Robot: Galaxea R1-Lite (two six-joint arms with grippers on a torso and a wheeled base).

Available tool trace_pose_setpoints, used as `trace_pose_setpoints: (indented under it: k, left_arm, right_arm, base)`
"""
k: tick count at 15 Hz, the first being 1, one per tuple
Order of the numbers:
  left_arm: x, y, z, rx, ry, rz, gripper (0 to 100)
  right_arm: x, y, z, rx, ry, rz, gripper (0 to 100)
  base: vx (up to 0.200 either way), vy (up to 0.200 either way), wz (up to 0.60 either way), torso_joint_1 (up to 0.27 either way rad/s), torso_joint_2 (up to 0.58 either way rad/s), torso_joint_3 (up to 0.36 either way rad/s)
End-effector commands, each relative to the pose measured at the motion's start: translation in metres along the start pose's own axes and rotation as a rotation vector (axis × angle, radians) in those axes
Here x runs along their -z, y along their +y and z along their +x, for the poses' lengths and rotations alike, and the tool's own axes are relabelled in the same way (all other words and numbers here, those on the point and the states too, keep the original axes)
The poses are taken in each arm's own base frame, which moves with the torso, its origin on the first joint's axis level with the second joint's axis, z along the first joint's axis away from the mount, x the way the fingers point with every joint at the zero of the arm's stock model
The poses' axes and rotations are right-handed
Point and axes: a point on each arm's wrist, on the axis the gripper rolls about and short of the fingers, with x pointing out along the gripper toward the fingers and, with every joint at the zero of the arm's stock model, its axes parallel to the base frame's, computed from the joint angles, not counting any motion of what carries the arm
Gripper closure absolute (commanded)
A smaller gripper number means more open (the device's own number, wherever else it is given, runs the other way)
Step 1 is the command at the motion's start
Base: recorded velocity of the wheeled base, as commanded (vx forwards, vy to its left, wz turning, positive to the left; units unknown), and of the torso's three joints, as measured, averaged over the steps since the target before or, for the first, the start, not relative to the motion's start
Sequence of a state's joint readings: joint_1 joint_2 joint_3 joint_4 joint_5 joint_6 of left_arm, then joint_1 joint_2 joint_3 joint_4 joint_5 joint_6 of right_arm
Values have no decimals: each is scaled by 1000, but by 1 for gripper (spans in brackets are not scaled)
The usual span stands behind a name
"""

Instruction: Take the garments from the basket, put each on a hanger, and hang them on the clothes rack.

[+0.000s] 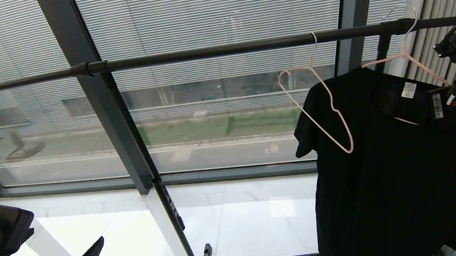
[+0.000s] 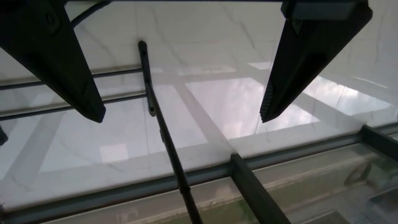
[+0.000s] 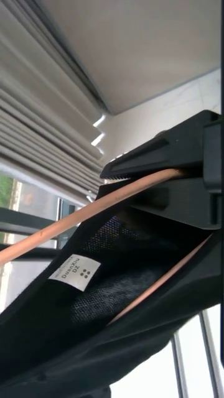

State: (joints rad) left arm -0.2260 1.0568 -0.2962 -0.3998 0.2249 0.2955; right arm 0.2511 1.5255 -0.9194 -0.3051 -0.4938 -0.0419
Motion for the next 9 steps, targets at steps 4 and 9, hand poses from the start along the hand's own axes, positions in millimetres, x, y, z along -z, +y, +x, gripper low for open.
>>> trace_pose_setpoints:
  k: [4,9]
  left_arm:
    - [0,-2,0,12,-2,4,0]
    - [-1,-6,-2,41,-15,15,0]
  right_arm:
    - [-2,-1,-2,14,-7,3,100]
    - [4,4,9,14,22,-17,100]
  base:
    - [200,0,0,4,2,2]
    - [0,0,0,0,0,0]
